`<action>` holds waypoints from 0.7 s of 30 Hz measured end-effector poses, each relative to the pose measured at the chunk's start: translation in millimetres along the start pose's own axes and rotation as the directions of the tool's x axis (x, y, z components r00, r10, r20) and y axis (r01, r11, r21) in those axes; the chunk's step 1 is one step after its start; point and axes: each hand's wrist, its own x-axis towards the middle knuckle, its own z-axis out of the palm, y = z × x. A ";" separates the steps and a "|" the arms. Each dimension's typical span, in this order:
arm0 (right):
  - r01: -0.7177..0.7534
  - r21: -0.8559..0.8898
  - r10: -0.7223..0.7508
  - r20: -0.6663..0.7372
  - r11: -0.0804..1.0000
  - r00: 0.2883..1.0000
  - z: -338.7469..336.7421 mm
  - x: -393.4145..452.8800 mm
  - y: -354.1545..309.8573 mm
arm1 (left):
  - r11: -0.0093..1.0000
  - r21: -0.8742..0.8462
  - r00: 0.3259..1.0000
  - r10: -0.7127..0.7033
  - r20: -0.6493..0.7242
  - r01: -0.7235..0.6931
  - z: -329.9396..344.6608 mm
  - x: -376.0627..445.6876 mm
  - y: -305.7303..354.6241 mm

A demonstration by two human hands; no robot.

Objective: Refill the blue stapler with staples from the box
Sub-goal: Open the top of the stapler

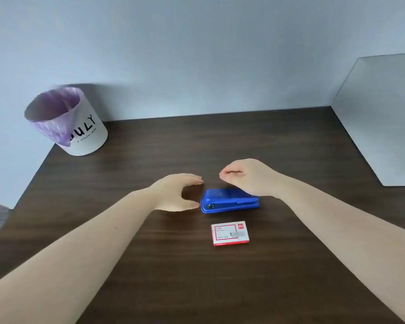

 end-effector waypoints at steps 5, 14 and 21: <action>0.151 0.043 -0.152 0.016 0.988 0.988 12.0 -3.0 6.4 | 0.991 -0.136 1.000 0.013 0.003 -0.013 18.8 4.0 0.7; 0.378 -0.174 -0.409 -0.202 0.909 0.890 53.7 -6.0 16.2 | 0.956 -0.221 0.933 0.108 -0.343 -0.192 55.6 5.5 -5.1; 0.421 -0.063 -0.406 -0.422 0.905 0.810 62.3 -28.9 6.1 | 0.983 -0.111 0.836 0.062 -0.545 -0.145 81.3 -20.6 -8.4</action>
